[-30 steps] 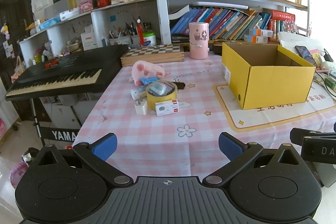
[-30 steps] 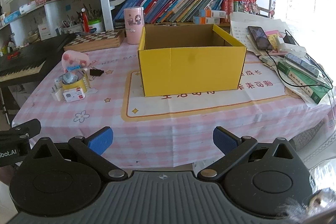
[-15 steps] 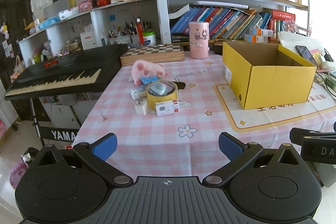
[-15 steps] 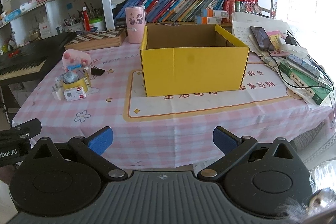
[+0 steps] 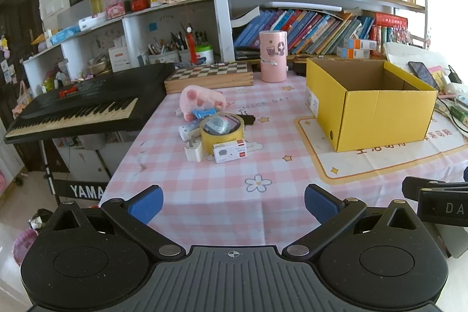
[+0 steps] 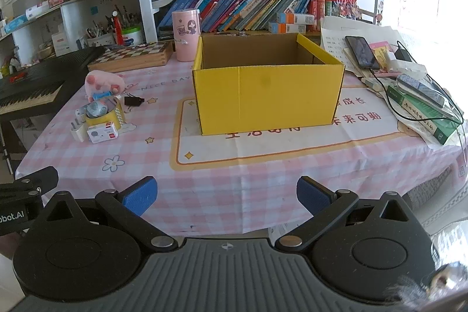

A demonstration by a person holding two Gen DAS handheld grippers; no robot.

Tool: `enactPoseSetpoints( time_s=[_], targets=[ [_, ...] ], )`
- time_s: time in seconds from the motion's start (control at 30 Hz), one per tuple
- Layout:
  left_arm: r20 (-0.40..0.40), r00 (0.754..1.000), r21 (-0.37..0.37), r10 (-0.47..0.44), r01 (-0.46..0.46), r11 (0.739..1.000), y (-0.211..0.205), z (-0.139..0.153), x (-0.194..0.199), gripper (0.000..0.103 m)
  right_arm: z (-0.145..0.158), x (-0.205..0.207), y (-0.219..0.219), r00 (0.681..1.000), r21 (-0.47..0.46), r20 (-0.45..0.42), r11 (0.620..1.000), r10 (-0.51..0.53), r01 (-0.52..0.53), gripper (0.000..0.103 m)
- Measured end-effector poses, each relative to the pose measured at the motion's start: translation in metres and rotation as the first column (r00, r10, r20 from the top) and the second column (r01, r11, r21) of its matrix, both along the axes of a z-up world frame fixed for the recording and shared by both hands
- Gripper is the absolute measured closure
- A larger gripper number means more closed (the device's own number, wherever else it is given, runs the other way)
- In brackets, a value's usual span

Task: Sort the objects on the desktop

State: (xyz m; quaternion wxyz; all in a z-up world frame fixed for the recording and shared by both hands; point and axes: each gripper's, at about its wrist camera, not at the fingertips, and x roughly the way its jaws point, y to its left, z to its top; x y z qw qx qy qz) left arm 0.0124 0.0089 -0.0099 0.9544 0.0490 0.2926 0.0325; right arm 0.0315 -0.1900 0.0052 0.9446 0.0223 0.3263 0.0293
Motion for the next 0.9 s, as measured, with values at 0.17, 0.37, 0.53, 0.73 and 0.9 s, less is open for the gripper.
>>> enactPoseSetpoints(
  time_s=[0.17, 0.37, 0.53, 0.73, 0.9],
  targets=[
    [-0.002, 1.0, 0.004, -0.005, 0.005, 1.0, -0.0021, -0.0009, -0.0008, 0.0, 0.0, -0.0001, -0.0003, 1.0, 0.0, 0.0, 1.0, 0.0, 0.0, 0.0],
    [-0.004, 1.0, 0.002, -0.008, 0.008, 1.0, -0.0044, -0.0011, -0.0016, 0.0, -0.0011, -0.001, -0.0012, 1.0, 0.003, -0.003, 1.0, 0.0, 0.0, 0.001],
    [-0.005, 1.0, 0.012, -0.011, 0.011, 1.0, -0.0081, -0.001, -0.0024, 0.0, -0.0042, -0.0026, -0.002, 1.0, 0.008, -0.01, 1.0, 0.003, -0.003, 0.001],
    [-0.01, 1.0, 0.016, -0.003, 0.003, 1.0, -0.0079, -0.0012, -0.002, 0.0, -0.0065, -0.0036, -0.0042, 1.0, 0.012, -0.012, 1.0, 0.001, -0.001, 0.002],
    [-0.022, 1.0, -0.001, 0.001, -0.001, 1.0, -0.0061, -0.0022, 0.0011, 0.0, -0.007, -0.0019, -0.0061, 1.0, 0.015, -0.021, 1.0, 0.002, -0.002, 0.002]
  ],
)
